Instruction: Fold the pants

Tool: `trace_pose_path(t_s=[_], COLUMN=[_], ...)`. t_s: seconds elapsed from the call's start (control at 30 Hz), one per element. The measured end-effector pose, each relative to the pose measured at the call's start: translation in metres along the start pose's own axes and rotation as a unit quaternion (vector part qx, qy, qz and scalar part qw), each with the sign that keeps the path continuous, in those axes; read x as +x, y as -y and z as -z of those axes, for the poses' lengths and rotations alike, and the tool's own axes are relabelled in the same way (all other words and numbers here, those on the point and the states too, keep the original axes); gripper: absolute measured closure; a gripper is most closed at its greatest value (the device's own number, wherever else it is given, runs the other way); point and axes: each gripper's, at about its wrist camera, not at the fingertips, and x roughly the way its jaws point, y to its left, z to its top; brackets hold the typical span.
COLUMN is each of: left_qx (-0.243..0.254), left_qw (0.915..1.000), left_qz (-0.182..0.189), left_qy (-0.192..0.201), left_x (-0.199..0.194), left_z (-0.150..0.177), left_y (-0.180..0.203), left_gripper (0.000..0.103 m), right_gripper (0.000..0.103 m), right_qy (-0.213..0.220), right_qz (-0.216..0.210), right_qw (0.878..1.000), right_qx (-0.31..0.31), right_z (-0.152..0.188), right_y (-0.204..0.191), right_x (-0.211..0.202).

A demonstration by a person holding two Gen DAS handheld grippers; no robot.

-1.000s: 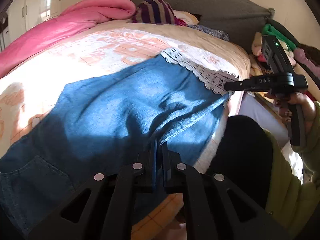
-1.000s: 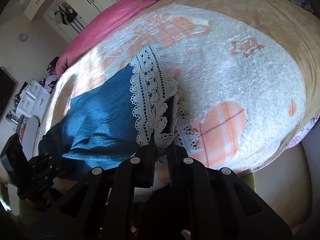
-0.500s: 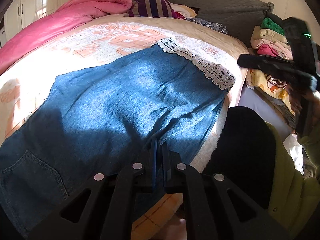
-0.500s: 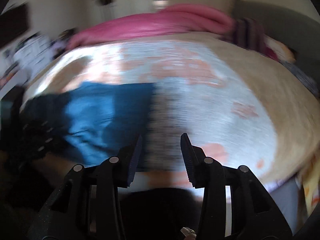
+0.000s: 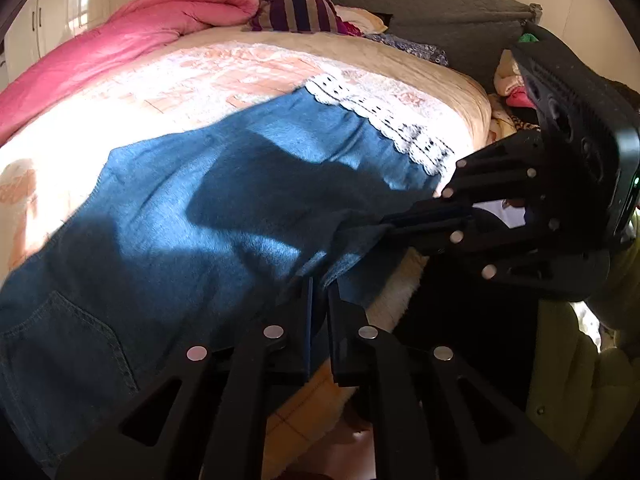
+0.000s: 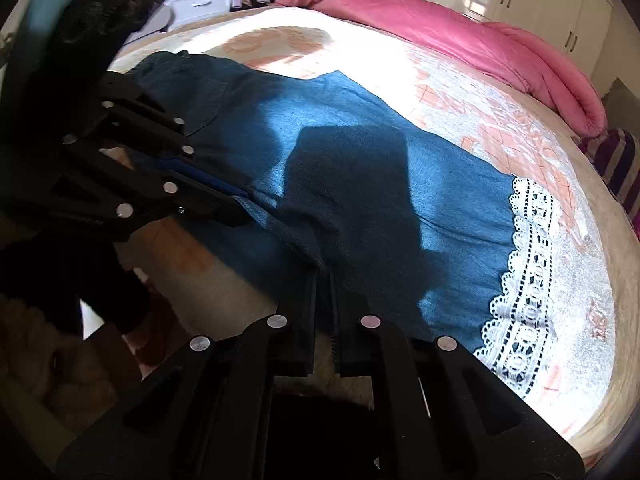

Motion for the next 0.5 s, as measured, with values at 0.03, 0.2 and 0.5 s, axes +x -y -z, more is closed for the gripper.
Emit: trace_pose_path(t_s=[0.03,0.2,0.5], left_qx=[-0.001,-0.015,-0.186], left_qw=[1.0,0.9998,0.9711], left_qz=[0.004,0.003,-0.105], left_qy=[-0.003,-0.013,0.106], left_x=[0.001,0.0,-0.114], left_z=[0.001,0.002,0.023], left_y=[0.0,-0.004,-0.082], left_gripper=[0.094,0.074,0.034], right_gripper=[0.101,0.099,0.059], right_qy=[-0.004,-0.033,0.04], right_qz=[-0.002,-0.01,-0.007], right_qw=[1.0,0.999,0.987], right_qx=[-0.004,0.015,0.155], right_z=[0.002,0.018,0.029], right_y=[0.0,0.0,0.068], right_x=[0.001,0.008,-0.043])
